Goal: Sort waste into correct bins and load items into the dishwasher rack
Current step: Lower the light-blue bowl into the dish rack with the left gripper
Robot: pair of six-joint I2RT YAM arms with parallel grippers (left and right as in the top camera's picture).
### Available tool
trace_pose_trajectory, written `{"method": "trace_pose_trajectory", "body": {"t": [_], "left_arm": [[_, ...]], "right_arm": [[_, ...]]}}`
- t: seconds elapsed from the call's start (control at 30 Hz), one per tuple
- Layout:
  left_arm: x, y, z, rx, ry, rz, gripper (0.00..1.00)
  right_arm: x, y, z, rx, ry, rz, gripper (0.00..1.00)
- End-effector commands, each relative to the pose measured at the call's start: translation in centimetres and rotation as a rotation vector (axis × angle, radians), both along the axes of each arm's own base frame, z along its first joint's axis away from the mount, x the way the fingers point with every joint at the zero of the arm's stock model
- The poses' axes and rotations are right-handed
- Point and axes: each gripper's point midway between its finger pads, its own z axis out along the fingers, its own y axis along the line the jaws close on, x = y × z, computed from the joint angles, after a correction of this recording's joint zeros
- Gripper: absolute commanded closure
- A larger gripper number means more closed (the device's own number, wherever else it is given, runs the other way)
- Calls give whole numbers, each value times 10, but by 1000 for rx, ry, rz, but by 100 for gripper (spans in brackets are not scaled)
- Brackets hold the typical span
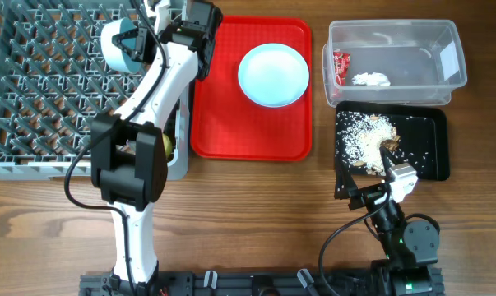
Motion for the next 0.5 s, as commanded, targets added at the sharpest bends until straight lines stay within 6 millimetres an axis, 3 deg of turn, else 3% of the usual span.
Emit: {"method": "trace_pose_trajectory", "body": {"t": [0.0, 0.17, 0.47], "left_arm": [[2, -15, -8, -8, 33, -36, 96], [4, -18, -20, -66, 64, -60, 96], [3, -18, -22, -62, 78, -59, 96]], "right_arm": [[1, -4, 1, -8, -12, -23, 0], [1, -4, 1, -8, -12, -23, 0], [1, -4, 1, -8, -12, -23, 0]]}}
